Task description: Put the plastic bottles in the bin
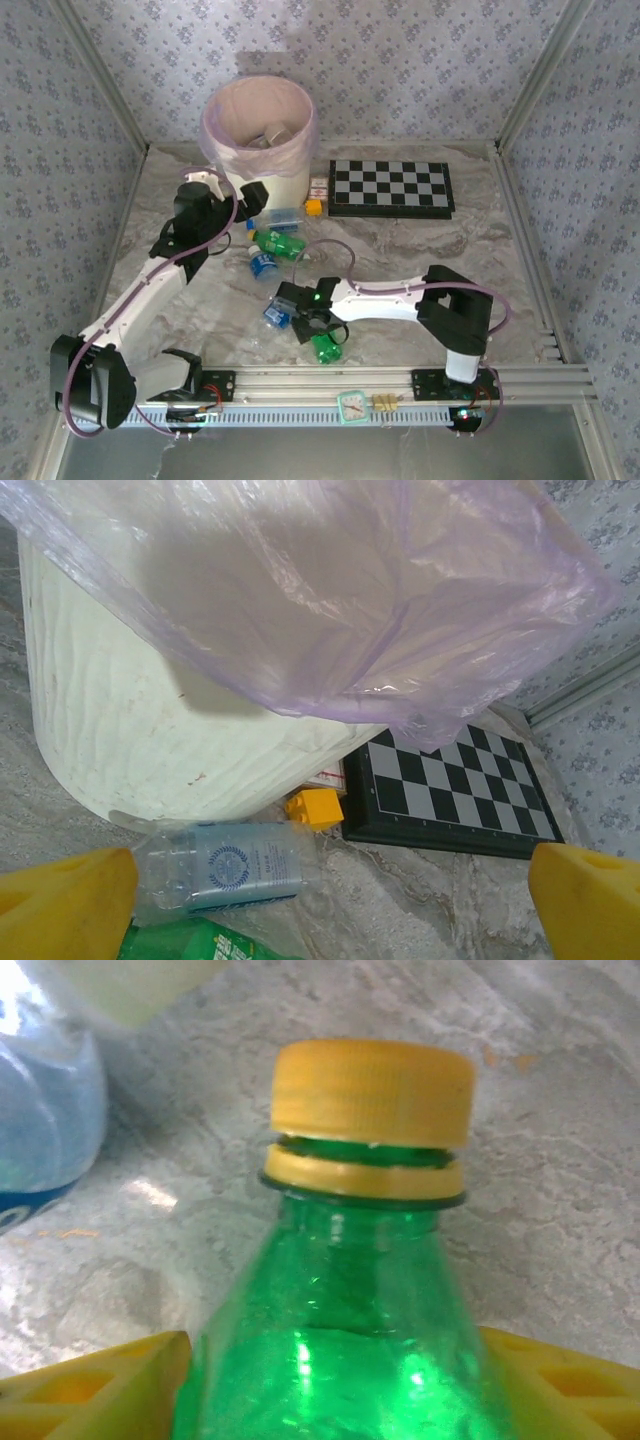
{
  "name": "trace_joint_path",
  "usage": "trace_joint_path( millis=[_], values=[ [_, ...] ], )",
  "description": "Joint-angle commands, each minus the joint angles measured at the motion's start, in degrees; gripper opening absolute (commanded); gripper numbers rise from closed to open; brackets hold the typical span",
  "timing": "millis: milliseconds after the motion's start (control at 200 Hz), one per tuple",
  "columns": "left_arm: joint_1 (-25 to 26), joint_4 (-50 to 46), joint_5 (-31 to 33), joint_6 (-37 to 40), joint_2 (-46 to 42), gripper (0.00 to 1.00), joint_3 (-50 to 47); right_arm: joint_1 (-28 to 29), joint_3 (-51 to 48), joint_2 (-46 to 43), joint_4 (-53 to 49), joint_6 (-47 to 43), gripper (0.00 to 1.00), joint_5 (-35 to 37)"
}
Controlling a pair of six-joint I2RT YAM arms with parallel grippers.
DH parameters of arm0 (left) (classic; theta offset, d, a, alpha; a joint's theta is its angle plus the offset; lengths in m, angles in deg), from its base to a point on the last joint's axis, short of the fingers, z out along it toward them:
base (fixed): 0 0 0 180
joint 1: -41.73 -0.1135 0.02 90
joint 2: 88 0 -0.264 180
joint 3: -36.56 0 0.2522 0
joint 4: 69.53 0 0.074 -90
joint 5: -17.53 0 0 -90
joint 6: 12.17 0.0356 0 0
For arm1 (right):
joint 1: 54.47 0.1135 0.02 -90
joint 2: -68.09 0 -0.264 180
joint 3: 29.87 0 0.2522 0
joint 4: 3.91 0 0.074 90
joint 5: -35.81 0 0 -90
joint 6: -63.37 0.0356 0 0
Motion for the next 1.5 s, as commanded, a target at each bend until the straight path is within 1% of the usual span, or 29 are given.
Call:
trace_joint_path(
  millis=[0,70,115,315,445,480,495,570,590,680,850,990,1134,1494],
  values=[
    [0.3,0.6,1.75,0.46,-0.32,1.0,-0.11,-0.82,-0.83,1.04,-0.74,0.42,0.66,-0.62],
    [0.3,0.67,2.88,0.62,-0.28,1.0,-0.42,-1.17,-1.06,0.39,-0.6,0.18,0.59,-0.37],
    [0.22,0.9,3.8,0.62,-0.28,1.0,-0.61,-1.42,-1.24,-0.28,-0.47,0.1,0.58,0.23],
    [0.22,3.79,8.31,-0.55,-1.48,1.0,-3.67,-4.47,-1.15,-5.33,-0.12,-1.31,0.55,3.49],
    [0.13,3.86,10.08,-0.54,-2.94,1.0,-5.12,-8.81,0.4,-9.43,2.64,-5.46,0.55,5.35],
    [0.19,3.76,10.54,-0.53,-3.32,1.0,-5.51,-10.19,1.04,-10.14,4.78,-5.74,0.55,6.05],
    [0.14,3.7,10.78,-0.54,-3.5,1.0,-5.77,-10.99,1.44,-10.44,5.46,-8.19,0.55,6.72],
    [0.14,3.5,11.48,-0.66,-4.37,1.0,-6.7,-14.16,2.16,-11.45,7.94,-11.0,0.55,8.3],
    [0.13,3.46,11.57,-0.77,-4.59,1.0,-6.88,-15.1,4.15,-11.77,8.81,-11.7,0.55,8.57],
    [0.13,2.93,12.09,-0.65,-5.47,1.0,-7.93,-19.02,6.32,-13.06,14.34,-14.9,0.54,9.58],
    [0.06,1.57,12.56,0.07,-6.82,1.0,-9.63,-23.5,10.72,-14.7,26.19,-22.08,0.54,9.35],
    [0.04,0.34,12.46,0.07,-7.51,1.0,-10.71,-26.18,17.7,-12.56,29.7,-26.13,0.54,6.06],
    [0.01,0.54,12.42,-0.21,-8.03,1.0,-12.13,-28.26,25.78,-8.48,32.83,-29.45,0.53,2.66],
    [-0.13,0.86,10.18,-0.6,-7.27,1.0,-13.16,-30.66,49.68,6.26,33.83,-34.77,0.52,1.72]
  ],
)
